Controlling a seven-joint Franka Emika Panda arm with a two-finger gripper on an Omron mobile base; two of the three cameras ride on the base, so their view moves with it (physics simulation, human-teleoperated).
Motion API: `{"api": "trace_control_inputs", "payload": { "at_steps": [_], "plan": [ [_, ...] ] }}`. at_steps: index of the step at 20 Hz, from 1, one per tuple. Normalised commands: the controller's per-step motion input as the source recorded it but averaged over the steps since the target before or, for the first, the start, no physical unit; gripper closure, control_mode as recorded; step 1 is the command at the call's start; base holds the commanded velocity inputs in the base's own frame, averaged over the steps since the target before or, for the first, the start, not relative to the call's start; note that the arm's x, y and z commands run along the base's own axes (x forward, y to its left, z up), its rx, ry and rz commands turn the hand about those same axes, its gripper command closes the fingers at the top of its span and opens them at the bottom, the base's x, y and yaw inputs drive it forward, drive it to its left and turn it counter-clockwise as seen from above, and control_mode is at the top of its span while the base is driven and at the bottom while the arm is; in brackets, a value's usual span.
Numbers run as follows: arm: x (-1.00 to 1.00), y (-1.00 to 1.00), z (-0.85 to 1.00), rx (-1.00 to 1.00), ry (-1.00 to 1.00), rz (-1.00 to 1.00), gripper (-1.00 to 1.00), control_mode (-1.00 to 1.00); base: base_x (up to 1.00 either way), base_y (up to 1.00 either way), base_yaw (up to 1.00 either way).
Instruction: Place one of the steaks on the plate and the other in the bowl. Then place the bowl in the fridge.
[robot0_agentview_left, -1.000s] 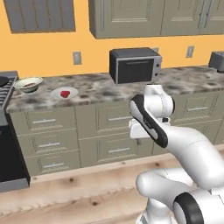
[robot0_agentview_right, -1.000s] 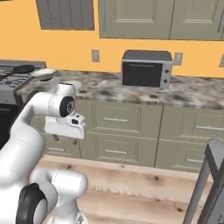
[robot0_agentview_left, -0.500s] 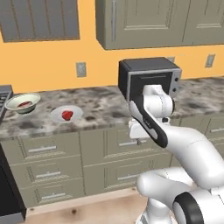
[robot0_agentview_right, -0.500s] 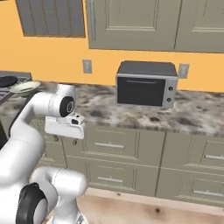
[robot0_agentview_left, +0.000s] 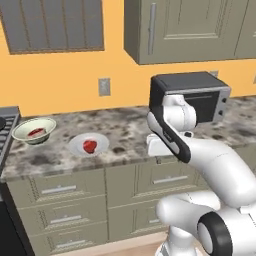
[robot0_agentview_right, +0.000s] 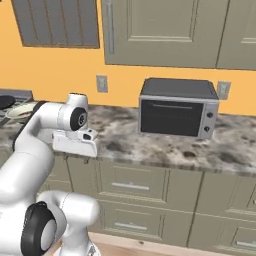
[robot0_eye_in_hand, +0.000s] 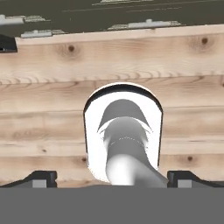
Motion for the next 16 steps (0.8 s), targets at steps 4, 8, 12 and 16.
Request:
{"api": "trace_control_inputs", "payload": {
  "at_steps": [4, 8, 12, 16],
  "plan": [
    [0.0, 0.0, 0.0, 0.0, 0.0, 0.0, -1.0, 1.0, 0.21, 0.68, -0.03],
    [0.0, 0.0, 0.0, 0.0, 0.0, 0.0, -1.0, 1.0, 0.52, 0.73, -0.08],
    [0.0, 0.0, 0.0, 0.0, 0.0, 0.0, -1.0, 1.0, 0.2, 0.86, -0.06],
    [0.0, 0.0, 0.0, 0.0, 0.0, 0.0, -1.0, 1.0, 0.2, 0.8, -0.01]
  ]
}}
